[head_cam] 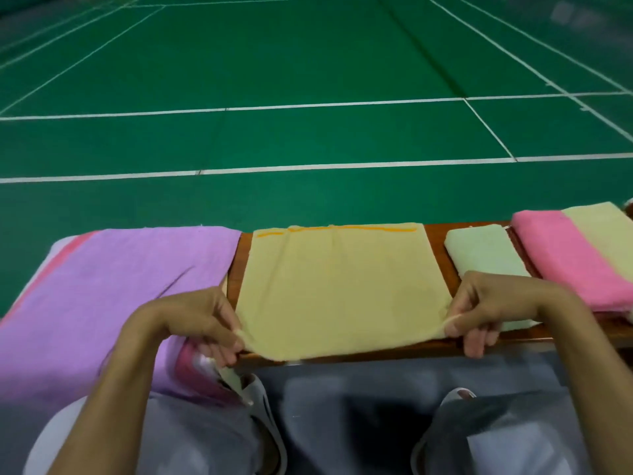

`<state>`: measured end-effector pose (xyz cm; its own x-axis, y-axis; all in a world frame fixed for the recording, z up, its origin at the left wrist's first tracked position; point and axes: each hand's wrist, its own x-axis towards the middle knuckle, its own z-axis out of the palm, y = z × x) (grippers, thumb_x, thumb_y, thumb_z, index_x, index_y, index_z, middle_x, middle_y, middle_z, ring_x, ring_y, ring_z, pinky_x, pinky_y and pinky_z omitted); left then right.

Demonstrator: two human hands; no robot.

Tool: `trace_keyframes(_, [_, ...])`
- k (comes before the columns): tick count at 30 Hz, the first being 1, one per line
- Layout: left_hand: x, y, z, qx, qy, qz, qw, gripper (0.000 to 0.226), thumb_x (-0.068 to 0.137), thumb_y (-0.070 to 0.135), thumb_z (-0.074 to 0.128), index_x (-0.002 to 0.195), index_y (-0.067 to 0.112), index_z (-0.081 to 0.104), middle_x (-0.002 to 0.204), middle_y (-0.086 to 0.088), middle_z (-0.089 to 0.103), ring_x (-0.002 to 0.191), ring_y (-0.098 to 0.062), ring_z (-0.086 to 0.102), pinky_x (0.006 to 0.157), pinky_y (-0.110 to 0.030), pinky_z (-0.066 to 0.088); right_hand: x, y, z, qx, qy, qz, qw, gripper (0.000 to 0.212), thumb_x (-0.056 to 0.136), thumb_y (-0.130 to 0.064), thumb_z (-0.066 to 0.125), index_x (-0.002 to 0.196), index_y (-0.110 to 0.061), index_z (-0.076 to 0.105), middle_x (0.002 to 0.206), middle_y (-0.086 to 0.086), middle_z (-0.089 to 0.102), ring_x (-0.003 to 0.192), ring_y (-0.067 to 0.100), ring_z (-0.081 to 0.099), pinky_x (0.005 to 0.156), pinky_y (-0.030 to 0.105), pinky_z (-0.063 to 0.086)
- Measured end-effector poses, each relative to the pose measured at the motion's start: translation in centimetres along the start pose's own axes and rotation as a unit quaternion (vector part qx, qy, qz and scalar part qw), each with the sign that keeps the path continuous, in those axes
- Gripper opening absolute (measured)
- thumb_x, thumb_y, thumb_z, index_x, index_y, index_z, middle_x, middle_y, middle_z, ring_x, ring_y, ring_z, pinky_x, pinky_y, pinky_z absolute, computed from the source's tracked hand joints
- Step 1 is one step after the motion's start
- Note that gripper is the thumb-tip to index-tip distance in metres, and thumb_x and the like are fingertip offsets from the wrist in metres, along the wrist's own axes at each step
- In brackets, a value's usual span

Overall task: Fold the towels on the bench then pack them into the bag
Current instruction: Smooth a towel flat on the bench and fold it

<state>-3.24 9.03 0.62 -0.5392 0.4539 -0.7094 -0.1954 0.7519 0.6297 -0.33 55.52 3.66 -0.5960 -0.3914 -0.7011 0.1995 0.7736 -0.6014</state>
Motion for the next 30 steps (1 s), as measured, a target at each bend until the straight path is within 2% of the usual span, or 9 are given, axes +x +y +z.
trace_keyframes(3, [0.3, 0.4, 0.2, 0.053, -0.071, -0.049, 0.995, 0.016, 0.089, 0.015, 0.081, 0.099, 0.004, 0.079, 0.093, -0.019, 0.078, 0.089, -0.035, 0.077, 0.070, -0.029, 0.056, 0.2, -0.5, 0.2, -0.034, -0.064, 0.031, 0.997, 0.013, 0.094, -0.030, 0.073, 0.101, -0.022, 0.081, 0.094, 0.015, 0.079, 0.090, 0.031, 0.077, 0.082, 0.035, 0.060])
trace_keyframes(6, [-0.1, 1.5, 0.3, 0.050, -0.045, -0.016, 0.998, 0.020, 0.085, 0.028, 0.085, 0.102, 0.018, 0.082, 0.081, -0.019, 0.077, 0.062, -0.024, 0.072, 0.061, -0.026, 0.054, -0.4, -1.4, 0.3, -0.040, -0.058, 0.045, 0.996, 0.024, 0.091, -0.038, 0.075, 0.111, -0.026, 0.079, 0.085, 0.015, 0.078, 0.073, 0.028, 0.076, 0.065, 0.029, 0.058])
trace_keyframes(10, [2.5, 2.9, 2.0, 0.012, 0.300, 0.146, 0.942, 0.027, 0.083, 0.051, 0.079, 0.083, 0.024, 0.082, 0.057, -0.006, 0.066, 0.049, -0.018, 0.053, 0.056, -0.028, 0.045, 2.1, -1.8, 1.1, -0.011, 0.245, -0.038, 0.969, 0.024, 0.092, -0.043, 0.072, 0.081, -0.024, 0.082, 0.054, 0.006, 0.067, 0.044, 0.017, 0.054, 0.053, 0.027, 0.046])
trace_keyframes(13, [6.2, 4.5, 5.2, 0.128, 0.501, 0.211, 0.829, 0.033, 0.095, 0.050, 0.066, 0.118, 0.029, 0.075, 0.100, 0.009, 0.077, 0.098, -0.011, 0.068, 0.089, -0.037, 0.055, 7.0, -3.1, 4.6, -0.084, 0.479, -0.085, 0.869, 0.024, 0.098, -0.041, 0.063, 0.107, -0.025, 0.078, 0.087, 0.000, 0.078, 0.082, 0.016, 0.071, 0.079, 0.035, 0.055])
trace_keyframes(15, [8.4, 5.3, 7.6, 0.231, 0.497, 0.229, 0.804, 0.052, 0.103, 0.047, 0.049, 0.149, 0.023, 0.053, 0.151, 0.002, 0.055, 0.146, -0.020, 0.040, 0.119, -0.040, 0.034, 10.0, -4.7, 7.7, -0.152, 0.476, -0.109, 0.859, 0.047, 0.103, -0.043, 0.051, 0.143, -0.021, 0.057, 0.140, 0.006, 0.062, 0.131, 0.025, 0.055, 0.107, 0.042, 0.045])
trace_keyframes(17, [9.6, 6.3, 9.7, 0.293, 0.465, 0.230, 0.803, 0.058, 0.108, 0.041, 0.032, 0.163, 0.023, 0.025, 0.171, 0.004, 0.017, 0.159, -0.018, 0.002, 0.128, -0.040, 0.008, 12.1, -5.8, 10.1, -0.248, 0.427, -0.126, 0.861, 0.060, 0.106, -0.042, 0.033, 0.162, -0.019, 0.025, 0.169, 0.003, 0.019, 0.157, 0.024, 0.012, 0.126, 0.047, 0.019])
trace_keyframes(20, [10.9, 6.0, 11.7, 0.342, 0.423, 0.212, 0.812, 0.060, 0.109, 0.036, 0.022, 0.165, 0.025, 0.002, 0.172, 0.007, -0.005, 0.157, -0.017, -0.016, 0.129, -0.044, 0.002, 13.8, -5.9, 11.7, -0.313, 0.368, -0.125, 0.867, 0.066, 0.106, -0.036, 0.023, 0.164, -0.020, -0.005, 0.171, -0.002, -0.013, 0.155, 0.020, -0.021, 0.127, 0.052, 0.000])
trace_keyframes(24, [11.6, 4.4, 10.9, 0.337, 0.383, 0.117, 0.852, 0.067, 0.101, 0.059, -0.003, 0.162, 0.032, -0.011, 0.170, 0.008, -0.018, 0.154, -0.016, -0.025, 0.129, -0.045, -0.004, 14.1, -4.3, 11.3, -0.332, 0.346, -0.084, 0.873, 0.064, 0.107, -0.052, 0.012, 0.162, -0.029, -0.010, 0.169, -0.005, -0.019, 0.154, 0.020, -0.025, 0.126, 0.053, -0.004])
trace_keyframes(30, [11.0, 1.6, 7.8, 0.291, 0.429, 0.024, 0.855, 0.072, 0.100, 0.059, 0.002, 0.164, 0.028, -0.007, 0.170, 0.002, -0.017, 0.156, -0.020, -0.022, 0.127, -0.046, -0.011, 12.6, 0.1, 7.9, -0.302, 0.396, -0.011, 0.867, 0.068, 0.103, -0.062, 0.004, 0.162, -0.033, -0.010, 0.169, -0.005, -0.020, 0.154, 0.020, -0.024, 0.127, 0.049, -0.007])
